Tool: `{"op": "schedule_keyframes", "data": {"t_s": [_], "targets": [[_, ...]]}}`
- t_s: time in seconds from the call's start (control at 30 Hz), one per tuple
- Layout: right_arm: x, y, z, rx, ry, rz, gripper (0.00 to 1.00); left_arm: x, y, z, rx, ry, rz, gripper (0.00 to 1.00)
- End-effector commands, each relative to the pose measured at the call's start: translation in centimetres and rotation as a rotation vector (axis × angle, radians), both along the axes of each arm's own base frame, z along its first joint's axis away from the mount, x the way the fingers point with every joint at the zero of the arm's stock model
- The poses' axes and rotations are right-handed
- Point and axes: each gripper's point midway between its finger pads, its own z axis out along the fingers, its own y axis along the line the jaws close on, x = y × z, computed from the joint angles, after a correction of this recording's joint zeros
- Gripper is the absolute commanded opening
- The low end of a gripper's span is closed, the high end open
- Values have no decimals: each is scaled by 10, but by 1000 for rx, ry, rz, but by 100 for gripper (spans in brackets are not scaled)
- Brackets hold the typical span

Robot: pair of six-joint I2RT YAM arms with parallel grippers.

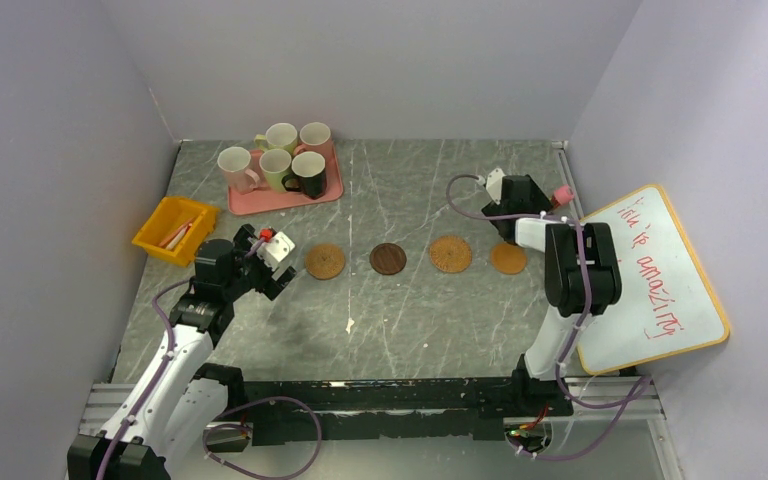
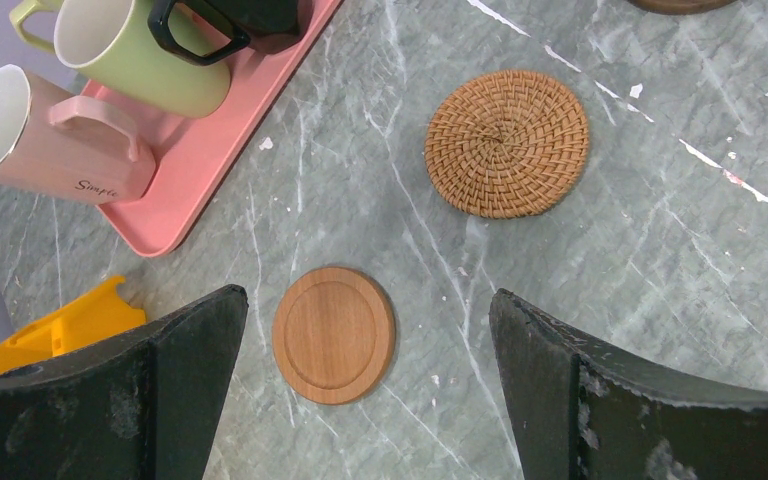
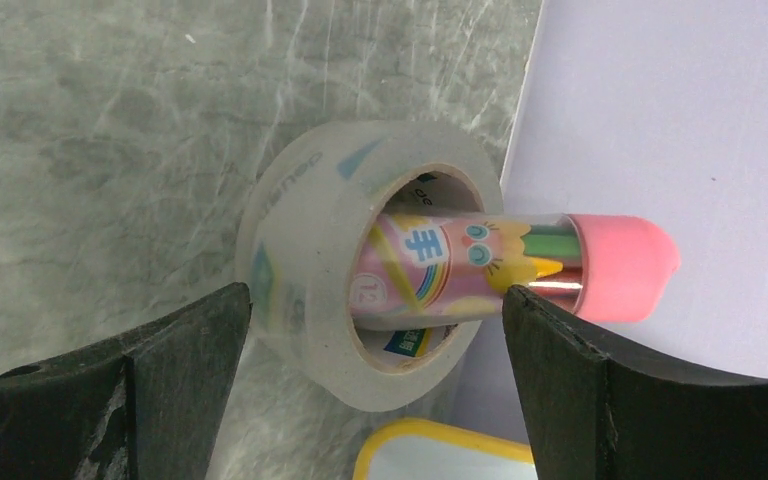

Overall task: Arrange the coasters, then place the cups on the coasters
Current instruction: Move the coaster to the center of the board.

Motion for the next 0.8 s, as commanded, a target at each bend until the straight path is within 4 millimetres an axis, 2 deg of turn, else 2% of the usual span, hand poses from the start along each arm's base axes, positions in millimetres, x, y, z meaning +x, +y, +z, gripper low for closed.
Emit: {"op": "schedule_keyframes", "data": {"t_s": [0.0,0.13,0.17,0.27,0.43,0.6,0.7,0.77], "targets": [[23,-22,17,-70,-84,-56,100,0,-3,5,-7,-14,-19,96],[42,-26,18,-94,-105,-65,100,0,-3,6,-7,-16,-18,96],[42,-38,15,-99,-101,-89,100,0,-3,5,-7,-16,-18,96],[52,-43,15,-113,-110,-104,100,0,-3,6,-8,-16,-17,96],[62,-49,26,-125,-140,-126,100,0,-2,6,-7,-18,-17,96],[56,-28,59,33,-178,-89,100,0,-2,6,-7,-18,-16,96],[42,-9,83,137,-186,-24,100,0,-2,6,-8,-16,-17,96],[28,1,88,167,-167,19,100,0,-3,6,-7,-15,-17,96]]}}
